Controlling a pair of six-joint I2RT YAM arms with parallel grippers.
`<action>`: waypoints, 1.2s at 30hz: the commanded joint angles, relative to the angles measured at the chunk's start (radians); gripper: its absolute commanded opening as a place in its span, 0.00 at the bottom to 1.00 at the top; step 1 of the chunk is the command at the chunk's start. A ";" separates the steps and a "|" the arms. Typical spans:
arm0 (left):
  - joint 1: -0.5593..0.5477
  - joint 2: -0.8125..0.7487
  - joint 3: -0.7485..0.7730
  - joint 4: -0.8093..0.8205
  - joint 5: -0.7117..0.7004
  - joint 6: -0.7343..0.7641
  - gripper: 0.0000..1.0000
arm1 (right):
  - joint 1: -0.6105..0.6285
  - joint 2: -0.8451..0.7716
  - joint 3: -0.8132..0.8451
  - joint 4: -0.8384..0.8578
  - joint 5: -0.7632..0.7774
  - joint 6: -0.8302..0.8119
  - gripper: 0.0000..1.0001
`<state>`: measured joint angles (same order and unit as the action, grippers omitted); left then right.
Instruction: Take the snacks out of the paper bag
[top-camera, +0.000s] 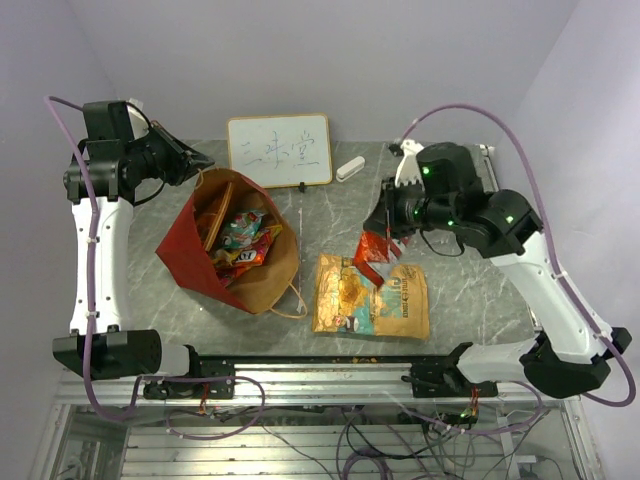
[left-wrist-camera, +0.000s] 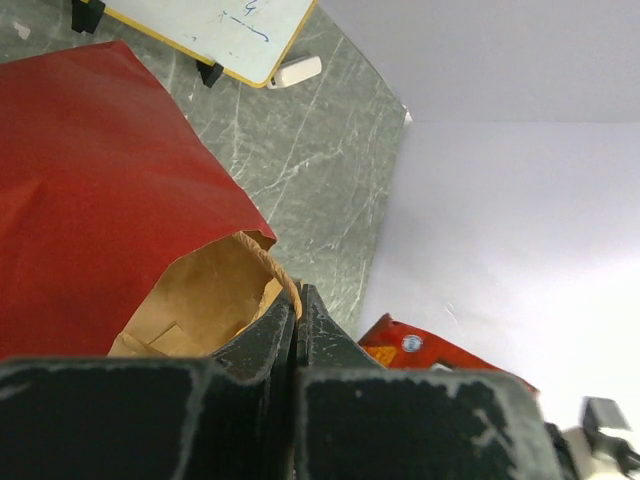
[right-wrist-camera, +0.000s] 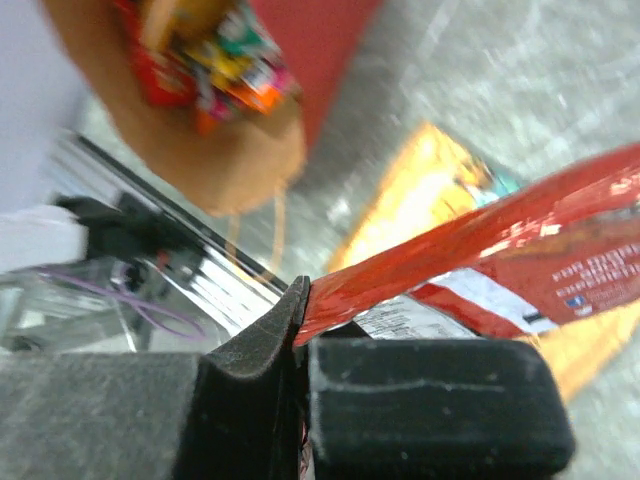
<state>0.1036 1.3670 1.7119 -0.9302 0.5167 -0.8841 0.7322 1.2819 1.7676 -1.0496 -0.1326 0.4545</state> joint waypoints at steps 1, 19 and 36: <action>0.017 -0.011 0.017 0.059 0.022 -0.012 0.07 | -0.004 -0.004 -0.102 -0.188 0.141 -0.021 0.00; 0.021 -0.027 0.012 0.044 0.017 -0.005 0.07 | -0.267 0.013 -0.558 0.217 -0.526 0.078 0.00; 0.032 -0.033 0.006 0.039 0.026 0.002 0.07 | -0.528 0.096 -0.862 0.085 -0.249 -0.023 0.00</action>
<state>0.1169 1.3647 1.7111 -0.9283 0.5201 -0.8867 0.2188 1.3617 0.9279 -0.9409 -0.4946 0.4263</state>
